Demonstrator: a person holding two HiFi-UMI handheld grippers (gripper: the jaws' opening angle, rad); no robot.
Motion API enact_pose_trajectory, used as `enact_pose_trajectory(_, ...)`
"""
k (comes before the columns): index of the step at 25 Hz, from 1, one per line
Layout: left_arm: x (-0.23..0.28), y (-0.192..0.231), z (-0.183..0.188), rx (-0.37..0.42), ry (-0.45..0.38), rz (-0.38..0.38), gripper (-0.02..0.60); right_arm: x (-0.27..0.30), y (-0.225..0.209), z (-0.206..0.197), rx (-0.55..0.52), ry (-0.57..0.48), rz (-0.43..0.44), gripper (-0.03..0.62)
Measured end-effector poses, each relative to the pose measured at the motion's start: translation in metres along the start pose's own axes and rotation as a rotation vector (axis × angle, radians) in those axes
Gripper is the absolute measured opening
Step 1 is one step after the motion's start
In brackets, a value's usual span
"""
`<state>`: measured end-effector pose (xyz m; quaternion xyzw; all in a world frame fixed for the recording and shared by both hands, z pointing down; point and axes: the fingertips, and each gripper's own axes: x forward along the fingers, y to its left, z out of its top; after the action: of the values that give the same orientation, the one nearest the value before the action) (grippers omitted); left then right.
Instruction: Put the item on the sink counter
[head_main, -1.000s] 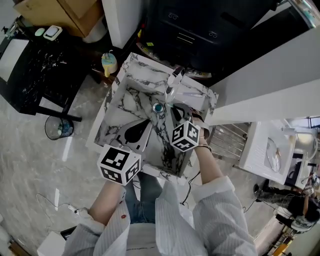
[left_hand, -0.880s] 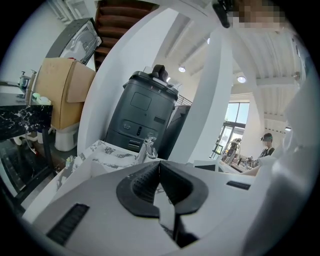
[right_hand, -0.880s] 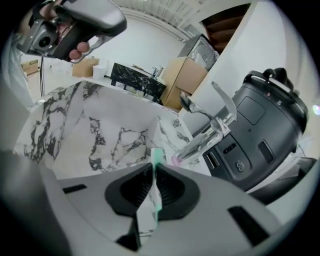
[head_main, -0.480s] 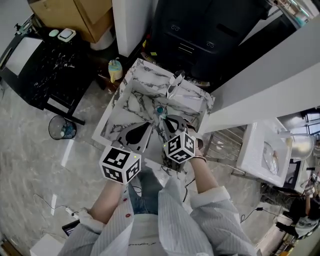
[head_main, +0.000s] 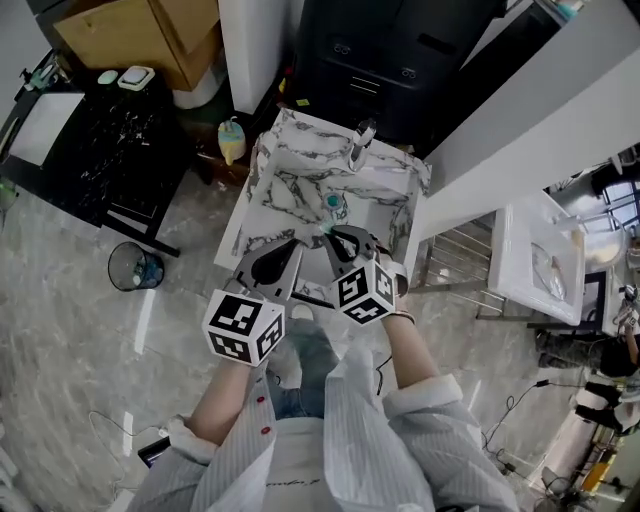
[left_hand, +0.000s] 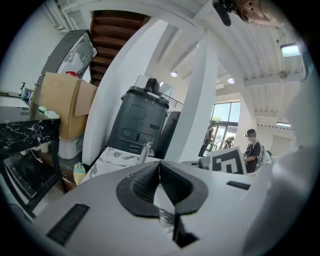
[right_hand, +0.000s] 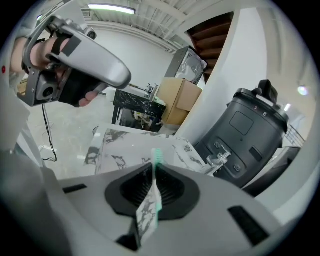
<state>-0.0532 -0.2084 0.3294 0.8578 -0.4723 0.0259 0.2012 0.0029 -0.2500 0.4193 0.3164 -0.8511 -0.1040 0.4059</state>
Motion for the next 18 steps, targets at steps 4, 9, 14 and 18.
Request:
enact_pose_trajectory(4,-0.045,0.008,-0.008,0.0,0.005,-0.007,0.017,-0.021,0.035,0.028,0.047,-0.015,-0.03,0.031)
enact_pose_trajectory(9,-0.102,0.011,-0.021,0.005,0.011,-0.026,0.017,-0.051,0.081,0.065,0.111,-0.051,-0.064,0.031)
enact_pose_trajectory(14,-0.147,0.002,-0.041,0.017,0.04,-0.068,0.017,-0.079,0.126,0.088,0.198,-0.094,-0.08,0.031)
enact_pose_trajectory(18,-0.174,-0.005,-0.051,0.019,0.054,-0.099,0.017,-0.097,0.158,0.093,0.252,-0.094,-0.097,0.031)
